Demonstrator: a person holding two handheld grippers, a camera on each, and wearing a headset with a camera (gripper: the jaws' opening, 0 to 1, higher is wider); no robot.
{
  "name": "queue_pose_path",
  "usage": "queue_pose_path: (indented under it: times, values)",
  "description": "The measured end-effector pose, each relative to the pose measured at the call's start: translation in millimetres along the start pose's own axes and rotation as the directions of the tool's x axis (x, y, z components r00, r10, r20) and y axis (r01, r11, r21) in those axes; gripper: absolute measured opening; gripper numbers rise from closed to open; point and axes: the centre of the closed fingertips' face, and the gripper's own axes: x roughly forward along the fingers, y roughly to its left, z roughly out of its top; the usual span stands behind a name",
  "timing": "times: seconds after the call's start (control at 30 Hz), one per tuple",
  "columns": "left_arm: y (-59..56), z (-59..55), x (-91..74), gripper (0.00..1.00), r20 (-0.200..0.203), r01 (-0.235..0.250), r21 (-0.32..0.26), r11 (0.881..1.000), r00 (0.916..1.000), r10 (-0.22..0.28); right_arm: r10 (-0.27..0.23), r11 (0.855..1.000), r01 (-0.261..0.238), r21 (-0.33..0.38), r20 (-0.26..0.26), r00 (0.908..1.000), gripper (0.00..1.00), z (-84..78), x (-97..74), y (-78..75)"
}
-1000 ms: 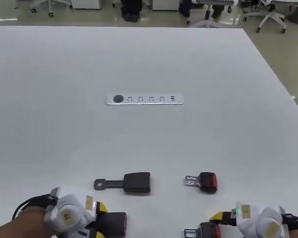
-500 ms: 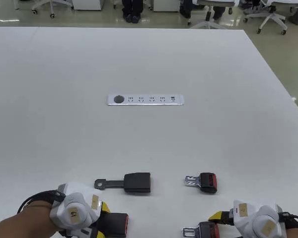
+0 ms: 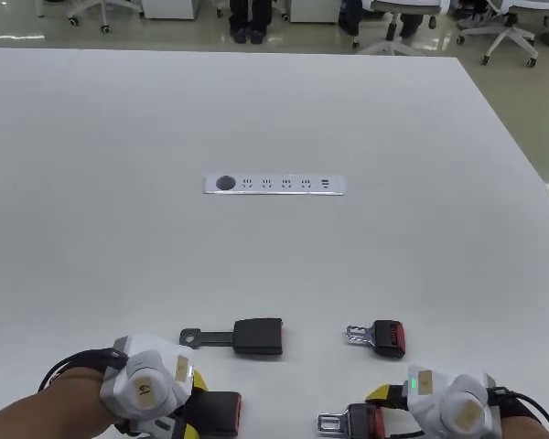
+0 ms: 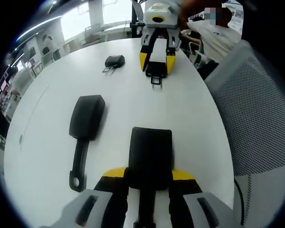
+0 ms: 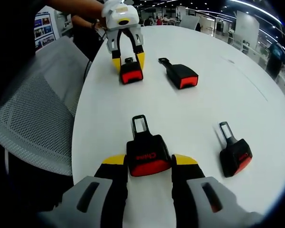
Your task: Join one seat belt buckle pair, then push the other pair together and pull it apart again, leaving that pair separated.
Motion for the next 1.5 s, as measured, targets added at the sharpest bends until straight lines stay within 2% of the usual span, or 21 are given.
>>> queue_pose_path:
  times: [0.4, 0.8, 1.5]
  values:
    - [0.4, 2.0, 0.4, 0.33, 0.002, -0.006, -0.014, 1.0, 1.0, 0.006, 0.015, 1.0, -0.014, -0.011, 0.038, 0.9992, 0.34, 24.5, 11.9, 1.1]
    - [0.1, 0.4, 0.6, 0.33, -0.008, -0.01, -0.023, 1.0, 0.9999, 0.01, 0.028, 0.999, -0.027, -0.03, 0.049, 0.9984, 0.34, 39.0, 29.4, -2.6]
    - [0.4, 0.6, 0.2, 0.33, -0.003, -0.013, -0.032, 0.999, 0.9999, 0.013, 0.04, 0.999, -0.036, -0.039, 0.1, 0.9942, 0.34, 71.5, 59.8, 5.7]
